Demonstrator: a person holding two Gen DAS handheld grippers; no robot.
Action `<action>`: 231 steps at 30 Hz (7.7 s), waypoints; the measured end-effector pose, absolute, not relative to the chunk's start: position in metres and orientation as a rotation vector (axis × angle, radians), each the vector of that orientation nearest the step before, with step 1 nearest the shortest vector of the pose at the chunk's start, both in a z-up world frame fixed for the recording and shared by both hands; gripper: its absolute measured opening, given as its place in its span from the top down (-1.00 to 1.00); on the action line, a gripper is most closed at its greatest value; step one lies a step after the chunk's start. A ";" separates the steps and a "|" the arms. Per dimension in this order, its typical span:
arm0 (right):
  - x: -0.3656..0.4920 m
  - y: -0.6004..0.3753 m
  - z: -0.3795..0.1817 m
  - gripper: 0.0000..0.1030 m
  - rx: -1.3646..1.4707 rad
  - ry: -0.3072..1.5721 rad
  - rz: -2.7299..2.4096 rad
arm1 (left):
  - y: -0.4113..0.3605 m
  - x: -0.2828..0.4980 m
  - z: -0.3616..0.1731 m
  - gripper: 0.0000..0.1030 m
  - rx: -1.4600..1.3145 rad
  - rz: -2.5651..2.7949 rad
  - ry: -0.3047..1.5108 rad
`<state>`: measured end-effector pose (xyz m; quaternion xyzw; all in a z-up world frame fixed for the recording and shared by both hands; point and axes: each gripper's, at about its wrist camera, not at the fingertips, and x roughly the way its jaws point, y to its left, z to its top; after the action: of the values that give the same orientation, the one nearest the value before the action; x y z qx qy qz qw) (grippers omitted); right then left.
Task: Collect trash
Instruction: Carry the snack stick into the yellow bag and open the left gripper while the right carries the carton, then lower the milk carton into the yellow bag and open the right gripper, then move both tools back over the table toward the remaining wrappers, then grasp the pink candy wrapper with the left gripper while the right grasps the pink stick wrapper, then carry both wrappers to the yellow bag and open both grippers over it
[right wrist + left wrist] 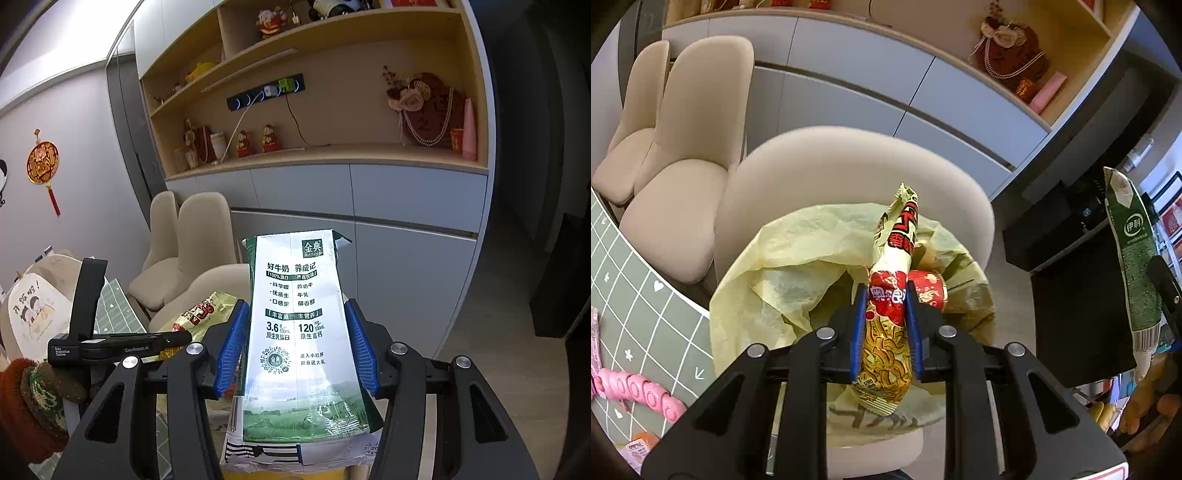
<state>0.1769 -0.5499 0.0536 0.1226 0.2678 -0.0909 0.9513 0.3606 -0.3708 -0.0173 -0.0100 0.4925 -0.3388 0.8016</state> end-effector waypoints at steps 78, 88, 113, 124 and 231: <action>0.261 -0.230 -0.023 -0.02 0.185 0.846 0.187 | 0.135 0.269 -0.052 0.10 -0.203 -0.137 0.923; 0.376 -0.114 -0.066 -0.02 0.166 0.966 0.240 | 0.167 0.300 -0.067 0.09 -0.194 -0.177 0.890; 0.379 -0.131 -0.057 0.82 0.222 0.999 0.314 | 0.174 0.366 -0.120 0.12 -0.226 -0.253 0.990; 0.320 -0.162 -0.032 0.82 0.229 0.945 0.302 | 0.128 0.337 -0.118 0.91 -0.149 -0.260 1.061; 0.305 -0.481 -0.043 0.82 0.268 0.840 0.112 | -0.295 0.350 0.004 0.27 -0.022 -0.621 0.937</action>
<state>0.3047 -0.4812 -0.0426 0.1299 0.4065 0.0542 0.9028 0.3503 -0.2954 0.0040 -0.0102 0.4440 -0.2943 0.8462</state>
